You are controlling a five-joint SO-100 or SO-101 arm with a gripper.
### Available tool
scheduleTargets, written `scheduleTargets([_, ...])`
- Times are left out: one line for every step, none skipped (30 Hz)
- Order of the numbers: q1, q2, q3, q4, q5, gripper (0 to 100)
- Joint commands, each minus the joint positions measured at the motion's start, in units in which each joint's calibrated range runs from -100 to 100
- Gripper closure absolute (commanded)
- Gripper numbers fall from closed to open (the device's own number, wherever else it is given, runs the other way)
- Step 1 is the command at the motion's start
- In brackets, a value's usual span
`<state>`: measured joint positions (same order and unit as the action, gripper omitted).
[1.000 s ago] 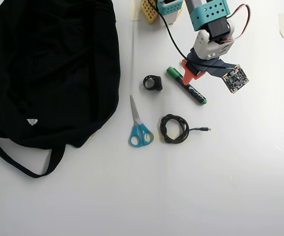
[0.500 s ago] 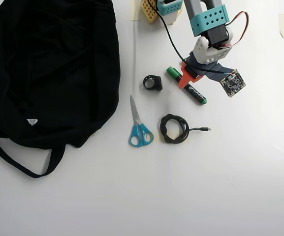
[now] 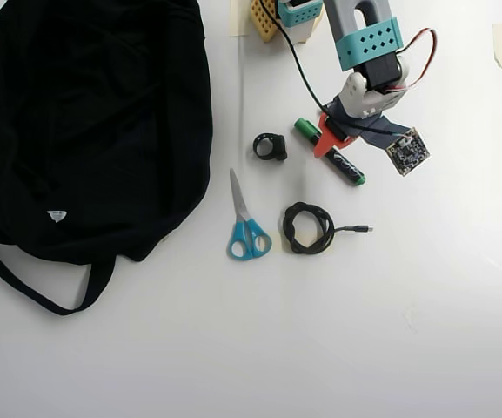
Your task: Put the green marker into the black bag
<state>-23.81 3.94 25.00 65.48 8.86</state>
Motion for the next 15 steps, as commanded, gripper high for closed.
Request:
scheduleTargets([0.1, -0.13, -0.38, -1.83, 0.15, 74])
scheduleTargets([0.02, -0.13, -0.38, -2.34, 0.15, 74])
scheduleTargets([-0.05, -0.13, -0.38, -2.69, 0.15, 74])
scheduleTargets([-0.13, 0.04, -0.38, -2.77, 0.15, 74])
scheduleTargets([-0.13, 0.45, -0.47, -2.77, 0.15, 74])
scheduleTargets([-0.2, 1.2, -0.65, -2.77, 0.15, 74])
scheduleTargets([-0.2, 1.87, -1.01, -2.77, 0.15, 74])
scheduleTargets([-0.28, 2.53, -1.19, -2.77, 0.15, 74])
scheduleTargets([-0.35, 3.03, -1.28, -2.86, 0.15, 74])
scheduleTargets([-0.35, 3.28, -1.37, -3.2, 0.15, 74])
scheduleTargets([-0.35, 3.36, -1.37, -3.64, 0.15, 74])
scheduleTargets([-0.35, 3.36, -1.37, -3.89, 0.15, 74])
scheduleTargets([-0.35, 3.36, -1.37, -4.15, 0.15, 74])
scheduleTargets([-0.35, 3.36, -1.37, -4.67, 0.21, 74])
scheduleTargets([-0.35, 3.44, -1.37, -5.27, 0.21, 74])
